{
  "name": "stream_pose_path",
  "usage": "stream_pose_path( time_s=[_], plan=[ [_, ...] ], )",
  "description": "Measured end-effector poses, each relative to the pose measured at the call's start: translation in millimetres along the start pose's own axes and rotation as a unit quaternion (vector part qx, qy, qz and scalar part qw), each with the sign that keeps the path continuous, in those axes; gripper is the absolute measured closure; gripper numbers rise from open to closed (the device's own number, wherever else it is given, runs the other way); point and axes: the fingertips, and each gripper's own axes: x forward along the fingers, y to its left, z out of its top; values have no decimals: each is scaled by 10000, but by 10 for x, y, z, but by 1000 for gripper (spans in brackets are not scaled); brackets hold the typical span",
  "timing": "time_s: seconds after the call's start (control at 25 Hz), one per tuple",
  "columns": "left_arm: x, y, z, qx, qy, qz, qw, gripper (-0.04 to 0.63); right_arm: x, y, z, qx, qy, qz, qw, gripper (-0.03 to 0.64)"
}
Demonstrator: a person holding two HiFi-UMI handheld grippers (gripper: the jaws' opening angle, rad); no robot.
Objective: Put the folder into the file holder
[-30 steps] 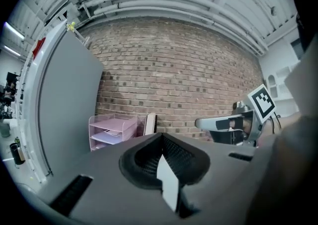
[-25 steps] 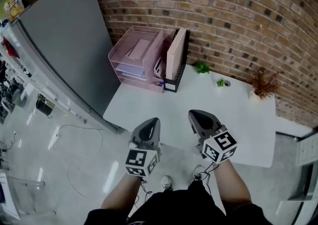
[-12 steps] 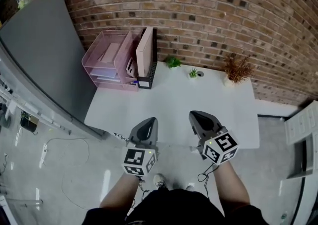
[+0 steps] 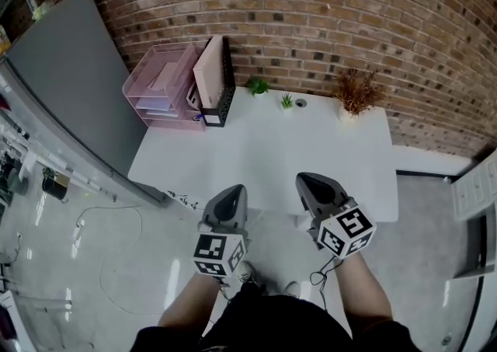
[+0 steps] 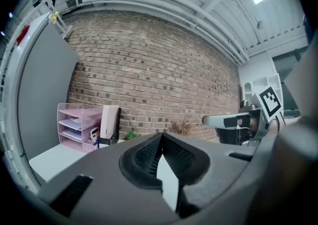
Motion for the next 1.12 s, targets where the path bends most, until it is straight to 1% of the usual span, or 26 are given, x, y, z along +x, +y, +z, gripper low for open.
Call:
stream_pose_path(
  time_s=[0.16, 0.28, 0.48, 0.64, 0.84, 1.12],
  plan=[
    [-161, -310, -3, 27, 1, 220, 9998, 591, -246, 0, -10, 37, -23, 263, 9996, 614],
    [-277, -464, -24, 32, -18, 447, 9990, 591, -366, 25, -32, 32, -37, 508, 9987, 614],
    [-458, -633, -91, 64, -1, 751, 9972, 591, -477, 115, -113, 51, -24, 868, 9962, 614],
    [-557, -689, -133, -3, 1, 951, 9955, 591, -524, 158, -168, 121, -6, 1058, 9943, 614],
    [-574, -742, -118, 59, -63, 1023, 9947, 591, -570, 159, -170, 109, 9, 1132, 9935, 614],
    [-501, -798, -105, 49, -80, 1012, 9948, 591, -611, 103, -169, 156, 1, 1137, 9934, 614]
  ],
)
